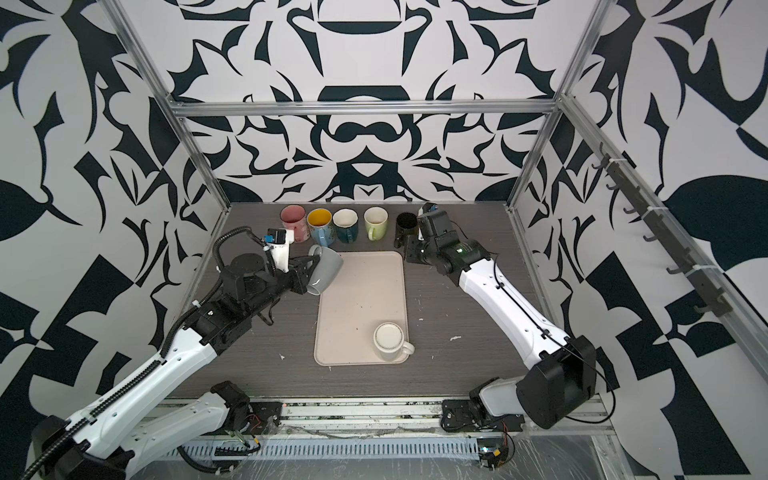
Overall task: Turn the mug right side up
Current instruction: 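Rotate the grey mug upright with the left gripper while the right gripper approaches, then grasp the grey mug's handle with the right gripper while the left gripper holds it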
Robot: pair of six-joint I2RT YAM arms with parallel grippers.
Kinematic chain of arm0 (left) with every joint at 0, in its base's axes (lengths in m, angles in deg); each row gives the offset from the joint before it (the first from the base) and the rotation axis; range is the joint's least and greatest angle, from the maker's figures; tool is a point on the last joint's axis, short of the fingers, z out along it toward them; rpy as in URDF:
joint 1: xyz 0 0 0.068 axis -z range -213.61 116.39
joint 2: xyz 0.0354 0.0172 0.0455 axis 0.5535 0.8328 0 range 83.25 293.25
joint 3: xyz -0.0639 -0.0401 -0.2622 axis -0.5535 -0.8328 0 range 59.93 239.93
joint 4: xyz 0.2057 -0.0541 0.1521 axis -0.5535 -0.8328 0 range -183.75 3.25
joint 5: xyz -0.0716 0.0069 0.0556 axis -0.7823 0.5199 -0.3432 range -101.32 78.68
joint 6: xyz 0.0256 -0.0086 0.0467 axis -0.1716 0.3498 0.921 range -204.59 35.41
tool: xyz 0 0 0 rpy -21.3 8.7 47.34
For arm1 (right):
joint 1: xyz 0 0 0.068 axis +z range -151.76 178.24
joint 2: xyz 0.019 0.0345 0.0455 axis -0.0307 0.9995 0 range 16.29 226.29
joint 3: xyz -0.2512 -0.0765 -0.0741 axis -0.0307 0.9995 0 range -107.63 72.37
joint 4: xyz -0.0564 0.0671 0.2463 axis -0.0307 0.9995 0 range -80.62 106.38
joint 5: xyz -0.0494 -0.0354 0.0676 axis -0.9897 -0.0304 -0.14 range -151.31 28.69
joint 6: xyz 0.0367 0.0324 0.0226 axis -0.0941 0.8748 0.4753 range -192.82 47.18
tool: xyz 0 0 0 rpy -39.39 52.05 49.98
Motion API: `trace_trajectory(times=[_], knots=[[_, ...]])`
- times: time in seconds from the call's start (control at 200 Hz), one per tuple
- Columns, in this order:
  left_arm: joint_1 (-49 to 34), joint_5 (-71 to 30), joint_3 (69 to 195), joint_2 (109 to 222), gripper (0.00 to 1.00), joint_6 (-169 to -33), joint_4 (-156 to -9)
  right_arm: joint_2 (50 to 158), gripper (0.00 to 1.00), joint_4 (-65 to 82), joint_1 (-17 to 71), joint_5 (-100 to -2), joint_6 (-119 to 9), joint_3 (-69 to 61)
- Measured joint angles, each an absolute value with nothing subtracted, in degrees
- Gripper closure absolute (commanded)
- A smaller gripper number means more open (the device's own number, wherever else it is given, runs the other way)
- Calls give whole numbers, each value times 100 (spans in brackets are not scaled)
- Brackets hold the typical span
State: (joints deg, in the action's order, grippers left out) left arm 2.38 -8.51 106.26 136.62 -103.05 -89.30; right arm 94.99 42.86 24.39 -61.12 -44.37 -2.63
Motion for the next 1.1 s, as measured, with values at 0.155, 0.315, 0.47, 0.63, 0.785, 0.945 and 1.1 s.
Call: trace_trajectory(times=[0.155, 0.315, 0.47, 0.63, 0.785, 0.945, 1.1], knots=[[717, -388, 10423, 13526, 100, -9457, -8582, 9556, 67, 4552, 2461, -5627, -4422, -624], [1213, 320, 10119, 13509, 100, -8458, -8093, 9685, 67, 4850, 2461, -4993, -4374, -1091], [1499, 954, 9872, 13616, 100, -7610, -7461, 9811, 67, 5059, 2461, -4434, -4273, -1446], [1814, 1629, 9743, 13900, 100, -6694, -6615, 9864, 67, 5217, 2461, -3942, -4134, -1607], [2231, 2255, 9649, 14414, 100, -5497, -5546, 9967, 66, 5232, 2461, -3398, -3922, -1749], [2553, 2777, 9481, 15216, 100, -4048, -3994, 10082, 63, 5182, 2461, -2941, -3738, -2040], [2734, 3151, 9485, 16444, 100, -2314, -2180, 10139, 61, 5112, 2461, -2550, -3559, -2252]])
